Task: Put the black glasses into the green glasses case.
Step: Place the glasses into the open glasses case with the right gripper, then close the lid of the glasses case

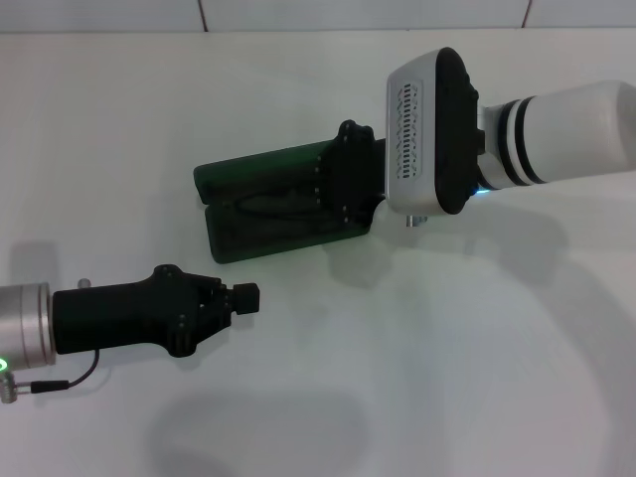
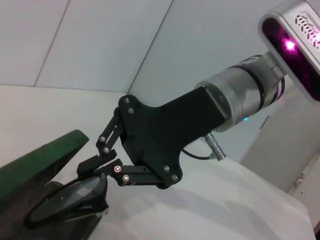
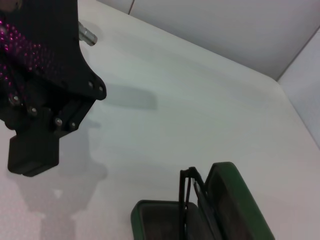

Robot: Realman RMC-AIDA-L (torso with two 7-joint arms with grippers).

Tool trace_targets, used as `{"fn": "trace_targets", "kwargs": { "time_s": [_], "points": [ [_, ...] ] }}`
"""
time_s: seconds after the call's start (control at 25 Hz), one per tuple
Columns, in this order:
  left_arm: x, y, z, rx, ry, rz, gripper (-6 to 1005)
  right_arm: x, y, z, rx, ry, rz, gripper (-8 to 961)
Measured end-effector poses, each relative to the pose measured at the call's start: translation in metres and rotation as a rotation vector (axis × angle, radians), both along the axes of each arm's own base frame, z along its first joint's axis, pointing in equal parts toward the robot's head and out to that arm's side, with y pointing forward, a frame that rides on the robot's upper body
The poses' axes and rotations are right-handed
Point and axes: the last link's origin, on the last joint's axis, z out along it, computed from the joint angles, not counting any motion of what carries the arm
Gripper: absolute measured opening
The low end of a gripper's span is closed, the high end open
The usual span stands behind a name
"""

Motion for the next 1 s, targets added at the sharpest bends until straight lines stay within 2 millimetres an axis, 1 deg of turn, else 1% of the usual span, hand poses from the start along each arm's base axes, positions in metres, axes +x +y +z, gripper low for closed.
{"fn": "trace_targets", "kwargs": {
  "time_s": [0.12,0.56,0.64,0.72,0.8,0.92,1.0],
  "points": [
    [0.000,0.000,0.000,0.000,0.000,-0.001,0,0.001,0.001,0.000,0.004,0.002,-0.009,57],
    [0.000,0.000,0.000,-0.001,0.000,-0.002,0,0.002,0.000,0.002,0.005,0.025,-0.026,287],
    [0.000,0.000,0.000,-0.001,-0.001,-0.001,0,0.002,-0.002,0.004,-0.001,0.047,-0.042,286],
    [0.001,0.000,0.000,0.001,-0.003,-0.001,0,0.007,-0.005,0.010,-0.016,0.086,-0.075,285],
    [0.002,0.002,0.001,0.005,-0.005,-0.003,0,0.015,-0.007,0.020,-0.034,0.132,-0.119,284],
    [0.004,0.006,0.002,0.016,-0.007,-0.008,0,0.033,-0.011,0.042,-0.066,0.224,-0.205,285],
    [0.005,0.011,0.002,0.031,-0.004,-0.004,0,0.050,-0.016,0.061,-0.087,0.298,-0.269,286]
  ]
}}
